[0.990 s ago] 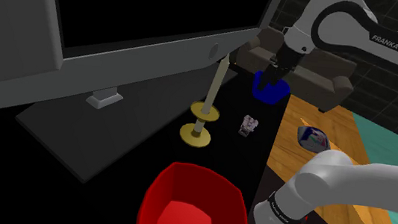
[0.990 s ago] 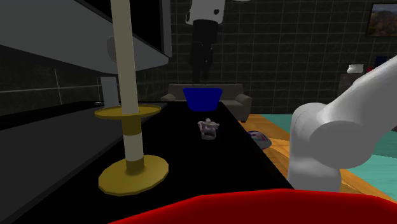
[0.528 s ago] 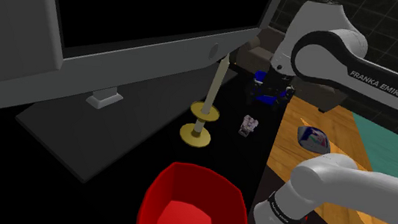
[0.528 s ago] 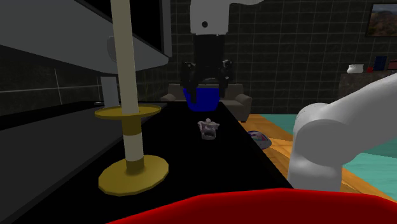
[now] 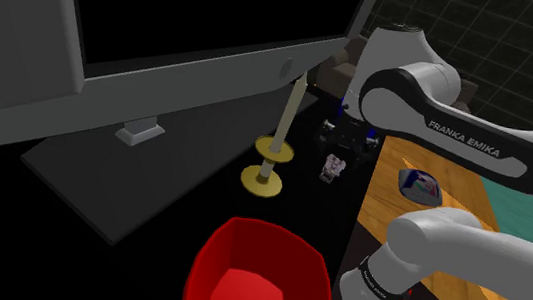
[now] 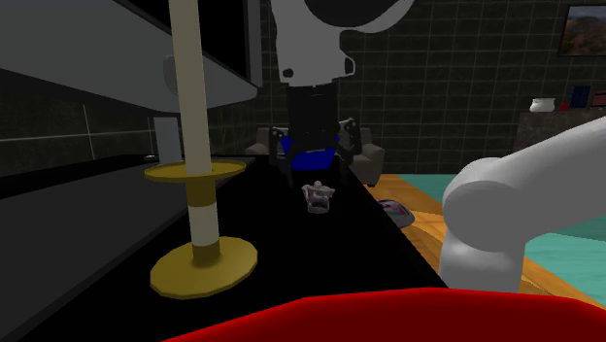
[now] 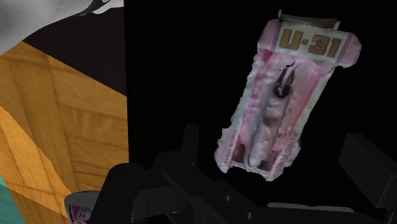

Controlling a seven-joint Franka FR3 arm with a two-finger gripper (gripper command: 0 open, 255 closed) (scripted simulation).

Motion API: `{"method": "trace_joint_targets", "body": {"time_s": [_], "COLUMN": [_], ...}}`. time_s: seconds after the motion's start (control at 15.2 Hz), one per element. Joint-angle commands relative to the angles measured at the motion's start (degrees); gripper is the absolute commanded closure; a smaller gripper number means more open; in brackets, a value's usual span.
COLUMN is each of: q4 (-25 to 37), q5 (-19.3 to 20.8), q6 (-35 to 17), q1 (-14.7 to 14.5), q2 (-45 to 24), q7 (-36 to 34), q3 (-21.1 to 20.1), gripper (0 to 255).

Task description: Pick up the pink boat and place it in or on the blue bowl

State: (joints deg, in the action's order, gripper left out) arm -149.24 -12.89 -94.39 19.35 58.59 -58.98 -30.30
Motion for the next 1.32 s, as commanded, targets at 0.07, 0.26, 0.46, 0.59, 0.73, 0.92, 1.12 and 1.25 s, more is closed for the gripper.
{"method": "trace_joint_targets", "body": {"time_s": [0.07,0.26,0.46,0.59,0.73,0.92,1.12,1.25], "q4": [-2.91,-2.91,-2.91,-2.91,-2.91,-2.92,-2.92,-2.91], "q5": [-0.68,-0.69,-0.69,-0.69,-0.69,-0.70,-0.68,-0.68], "q6": [-2.49,-2.49,-2.49,-2.49,-2.49,-2.52,-2.50,-2.49], "q1": [-0.33,-0.32,-0.32,-0.32,-0.33,-0.33,-0.32,-0.33], "q2": [0.36,0.36,0.36,0.36,0.36,0.34,0.36,0.35], "q7": [-0.07,-0.07,-0.07,-0.07,-0.07,-0.08,-0.06,-0.07], "q3": [-0.64,-0.64,-0.64,-0.64,-0.65,-0.66,-0.64,-0.64], "gripper": [0,0,0,0,255,255,255,255]}}
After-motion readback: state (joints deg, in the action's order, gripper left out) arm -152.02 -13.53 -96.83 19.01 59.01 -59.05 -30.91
